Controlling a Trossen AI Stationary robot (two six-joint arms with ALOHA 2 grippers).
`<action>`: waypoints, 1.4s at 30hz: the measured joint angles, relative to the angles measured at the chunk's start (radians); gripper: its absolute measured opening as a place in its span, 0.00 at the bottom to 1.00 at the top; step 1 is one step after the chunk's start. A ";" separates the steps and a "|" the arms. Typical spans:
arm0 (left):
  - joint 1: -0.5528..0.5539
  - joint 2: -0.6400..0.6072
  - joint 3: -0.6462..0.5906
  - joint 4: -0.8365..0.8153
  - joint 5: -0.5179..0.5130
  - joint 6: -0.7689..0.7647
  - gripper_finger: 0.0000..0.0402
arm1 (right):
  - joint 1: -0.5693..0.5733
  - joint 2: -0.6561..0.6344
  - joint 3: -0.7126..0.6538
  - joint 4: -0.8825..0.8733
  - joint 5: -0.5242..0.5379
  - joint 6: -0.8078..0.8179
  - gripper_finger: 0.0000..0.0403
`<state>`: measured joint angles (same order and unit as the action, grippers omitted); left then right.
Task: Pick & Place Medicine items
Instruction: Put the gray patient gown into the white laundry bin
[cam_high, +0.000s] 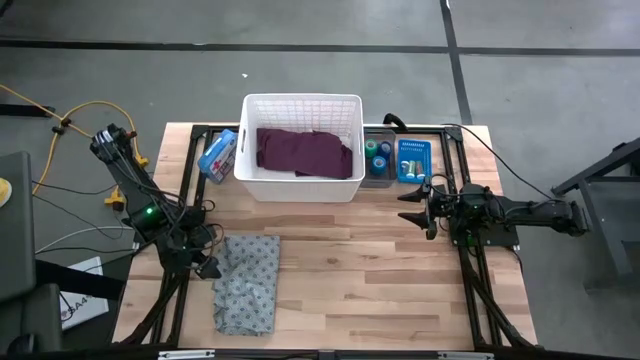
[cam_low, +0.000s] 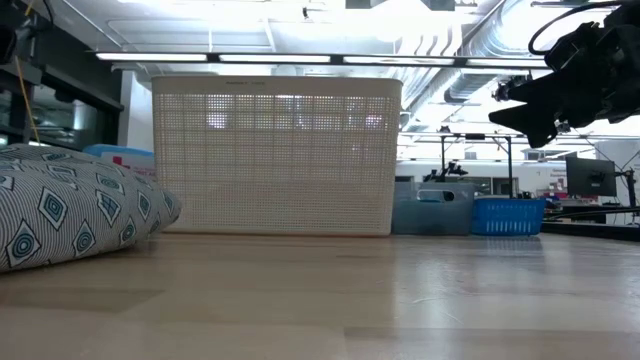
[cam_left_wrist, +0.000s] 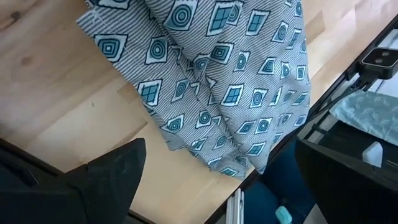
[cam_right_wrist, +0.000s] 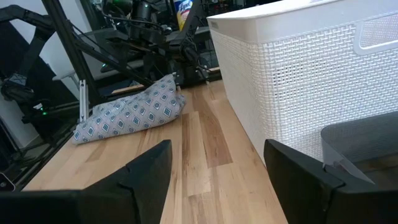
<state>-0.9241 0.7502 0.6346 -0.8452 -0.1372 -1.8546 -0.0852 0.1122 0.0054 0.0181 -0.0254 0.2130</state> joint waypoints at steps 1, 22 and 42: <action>0.000 0.000 0.000 0.000 -0.003 0.000 0.99 | 0.000 0.000 0.000 0.000 0.000 0.000 0.60; -0.057 0.072 -0.024 -0.018 -0.237 0.016 0.99 | 0.000 0.000 0.000 0.000 0.000 0.000 0.60; -0.368 0.088 -0.216 0.106 -0.522 -0.464 0.99 | 0.000 0.000 0.000 0.000 0.000 0.000 0.60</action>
<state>-1.2925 0.8379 0.4184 -0.7391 -0.6596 -2.3186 -0.0853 0.1120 0.0052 0.0181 -0.0254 0.2131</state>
